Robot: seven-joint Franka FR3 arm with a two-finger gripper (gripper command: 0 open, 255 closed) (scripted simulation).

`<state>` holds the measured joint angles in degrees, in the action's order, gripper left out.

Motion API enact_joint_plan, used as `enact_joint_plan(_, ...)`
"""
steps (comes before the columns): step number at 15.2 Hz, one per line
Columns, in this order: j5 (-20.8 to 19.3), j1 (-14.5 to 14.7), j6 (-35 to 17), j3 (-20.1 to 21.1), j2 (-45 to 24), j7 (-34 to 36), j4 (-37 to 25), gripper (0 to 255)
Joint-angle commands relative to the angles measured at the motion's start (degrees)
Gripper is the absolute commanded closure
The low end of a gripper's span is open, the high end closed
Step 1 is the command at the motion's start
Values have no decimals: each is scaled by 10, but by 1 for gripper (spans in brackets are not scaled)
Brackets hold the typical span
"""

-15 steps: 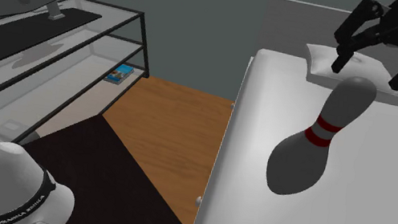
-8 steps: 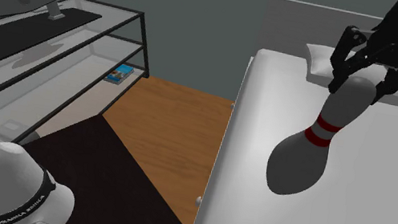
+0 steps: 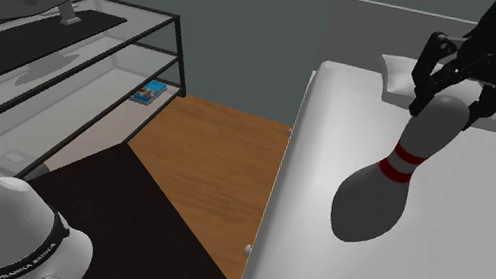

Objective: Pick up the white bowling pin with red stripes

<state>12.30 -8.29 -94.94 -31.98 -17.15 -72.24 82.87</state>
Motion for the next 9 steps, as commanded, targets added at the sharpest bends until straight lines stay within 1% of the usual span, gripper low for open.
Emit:
enact_joint_plan(1, 0, 0, -2, 0, 0, 0, 3, 255)
enact_joint_plan(9, 5, -12, 66, -1, -12, 3, -76, 255)
